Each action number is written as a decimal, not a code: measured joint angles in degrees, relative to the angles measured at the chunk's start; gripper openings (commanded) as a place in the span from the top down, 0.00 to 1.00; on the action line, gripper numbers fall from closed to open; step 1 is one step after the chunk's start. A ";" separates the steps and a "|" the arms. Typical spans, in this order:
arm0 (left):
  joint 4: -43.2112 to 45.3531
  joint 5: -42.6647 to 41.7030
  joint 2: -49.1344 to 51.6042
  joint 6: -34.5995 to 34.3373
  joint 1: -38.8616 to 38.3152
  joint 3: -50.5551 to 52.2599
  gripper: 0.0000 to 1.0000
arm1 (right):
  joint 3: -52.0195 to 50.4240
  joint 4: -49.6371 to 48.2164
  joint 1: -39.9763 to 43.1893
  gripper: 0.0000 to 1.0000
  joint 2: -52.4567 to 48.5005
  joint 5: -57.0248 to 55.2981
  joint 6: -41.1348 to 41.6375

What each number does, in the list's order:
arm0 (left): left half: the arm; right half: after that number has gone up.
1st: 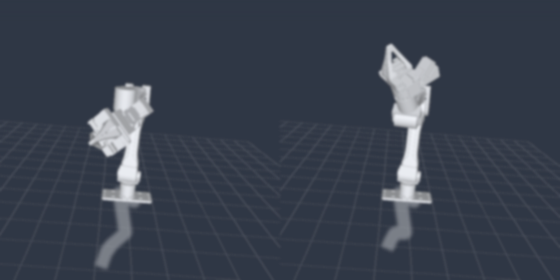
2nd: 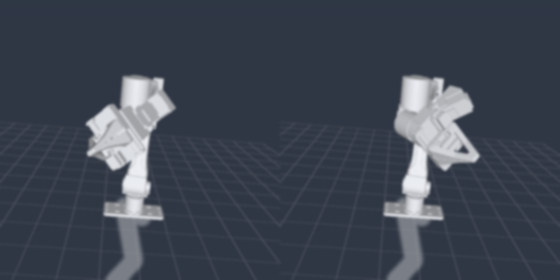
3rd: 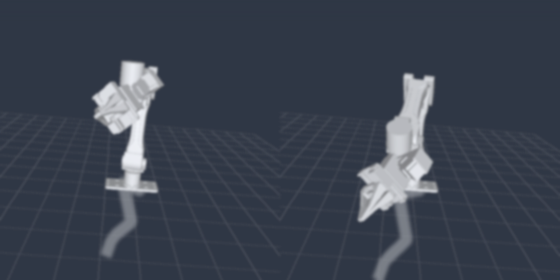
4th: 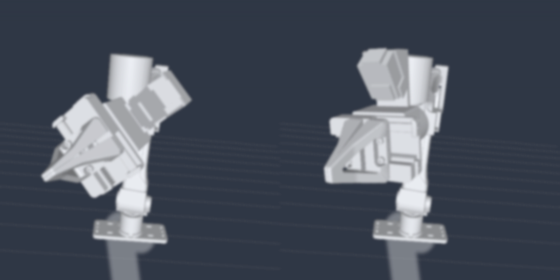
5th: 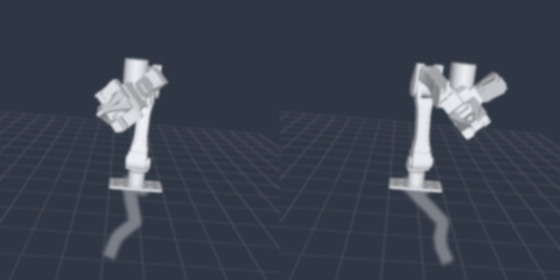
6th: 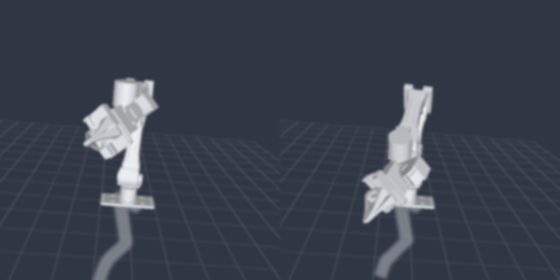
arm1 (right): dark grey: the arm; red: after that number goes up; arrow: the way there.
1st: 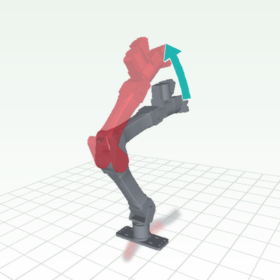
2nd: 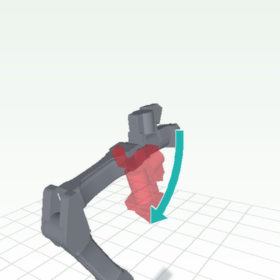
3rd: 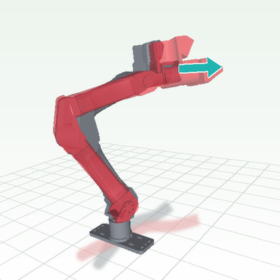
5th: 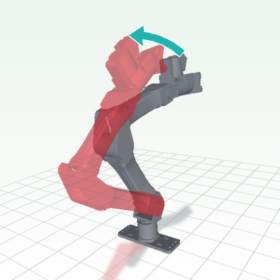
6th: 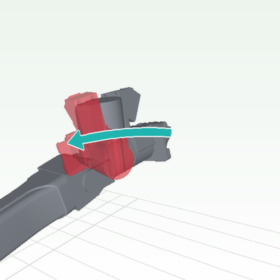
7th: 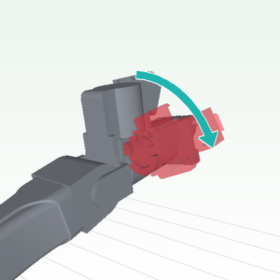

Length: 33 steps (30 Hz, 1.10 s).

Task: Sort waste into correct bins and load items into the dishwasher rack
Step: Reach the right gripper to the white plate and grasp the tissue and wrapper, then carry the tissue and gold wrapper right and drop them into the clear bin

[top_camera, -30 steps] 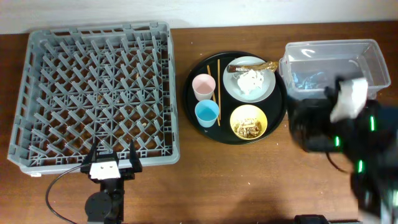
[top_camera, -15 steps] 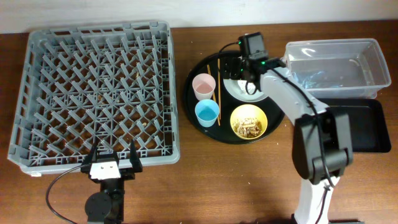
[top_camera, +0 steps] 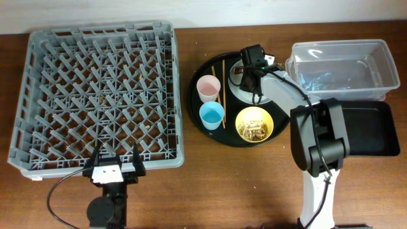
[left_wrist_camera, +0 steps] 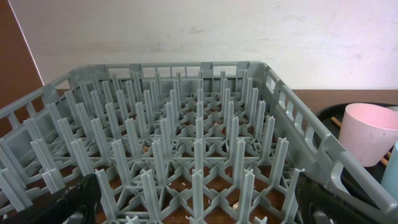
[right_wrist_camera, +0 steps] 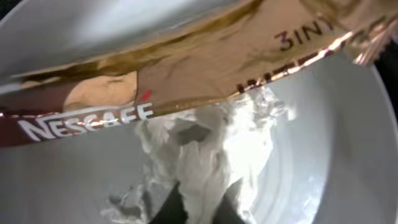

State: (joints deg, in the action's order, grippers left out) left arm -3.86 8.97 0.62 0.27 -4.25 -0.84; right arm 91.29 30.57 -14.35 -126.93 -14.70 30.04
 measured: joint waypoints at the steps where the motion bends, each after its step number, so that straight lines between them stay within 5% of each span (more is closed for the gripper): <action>1: 0.00 0.00 0.00 0.00 0.00 0.00 0.01 | 0.35 0.42 0.24 0.96 0.00 1.27 0.09; 8: 0.00 0.00 0.02 0.00 0.00 0.00 0.01 | 17.90 26.56 0.48 0.96 6.12 13.29 -0.20; 14: 0.02 0.00 0.00 0.02 0.00 0.00 0.01 | 24.24 29.68 13.31 0.96 13.44 10.78 3.58; 15: 0.02 0.00 0.00 0.00 0.00 0.00 0.01 | 23.87 29.90 18.47 0.78 12.72 9.49 4.68; 16: 0.02 0.00 0.00 0.00 0.00 0.00 0.01 | 23.87 29.92 20.59 0.33 12.02 9.11 5.11; 18: 0.02 0.00 0.00 0.00 0.00 0.00 0.01 | 23.87 29.62 23.56 0.04 8.90 8.52 5.90; 23: 0.00 0.00 0.00 0.00 0.00 0.00 0.01 | 23.47 27.32 22.99 0.02 5.92 11.69 5.97; 24: 0.02 0.00 0.00 0.00 0.00 0.00 0.01 | 23.47 26.82 21.90 0.12 5.92 11.98 5.95; 27: 0.02 -0.02 0.02 0.00 0.00 0.00 0.01 | 23.78 23.78 15.72 0.23 5.92 12.15 6.82; 33: 0.02 0.00 0.00 0.00 0.00 0.00 0.01 | 24.33 19.45 3.32 0.30 -0.28 4.42 26.60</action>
State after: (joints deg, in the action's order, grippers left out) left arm -3.84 8.97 0.62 0.27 -4.25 -0.84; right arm 115.61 50.02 -11.03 -127.22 -10.28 56.64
